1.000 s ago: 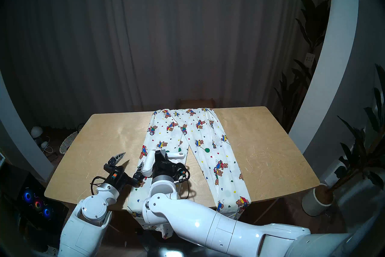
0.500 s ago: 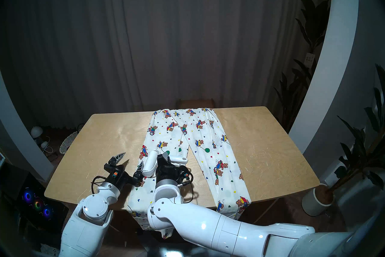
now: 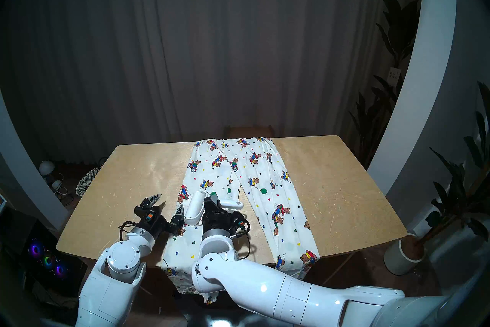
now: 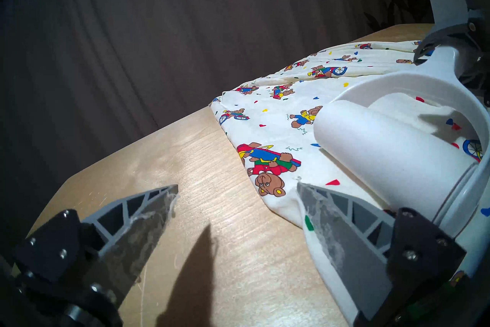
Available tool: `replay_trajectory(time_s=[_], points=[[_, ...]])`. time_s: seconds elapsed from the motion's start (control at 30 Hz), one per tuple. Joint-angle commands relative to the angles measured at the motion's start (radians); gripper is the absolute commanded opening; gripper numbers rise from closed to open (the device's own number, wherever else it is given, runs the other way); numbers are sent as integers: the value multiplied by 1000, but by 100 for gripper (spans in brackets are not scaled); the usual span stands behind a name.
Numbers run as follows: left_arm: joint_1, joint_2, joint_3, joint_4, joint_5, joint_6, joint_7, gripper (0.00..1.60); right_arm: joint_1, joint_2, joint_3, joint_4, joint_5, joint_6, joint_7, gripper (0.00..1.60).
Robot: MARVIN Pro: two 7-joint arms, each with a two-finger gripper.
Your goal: Remove lint and debris from pants with a lint roller
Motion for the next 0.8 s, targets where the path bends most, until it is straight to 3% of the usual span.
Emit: replay_trajectory(time_s=[0.0, 0.77], points=[[62, 26, 30, 59, 60, 115, -26, 160, -7, 17, 21, -25, -10, 1, -7, 0], [64, 24, 38, 48, 43, 216, -11, 160, -79, 167, 87, -144, -54, 1, -56, 0]])
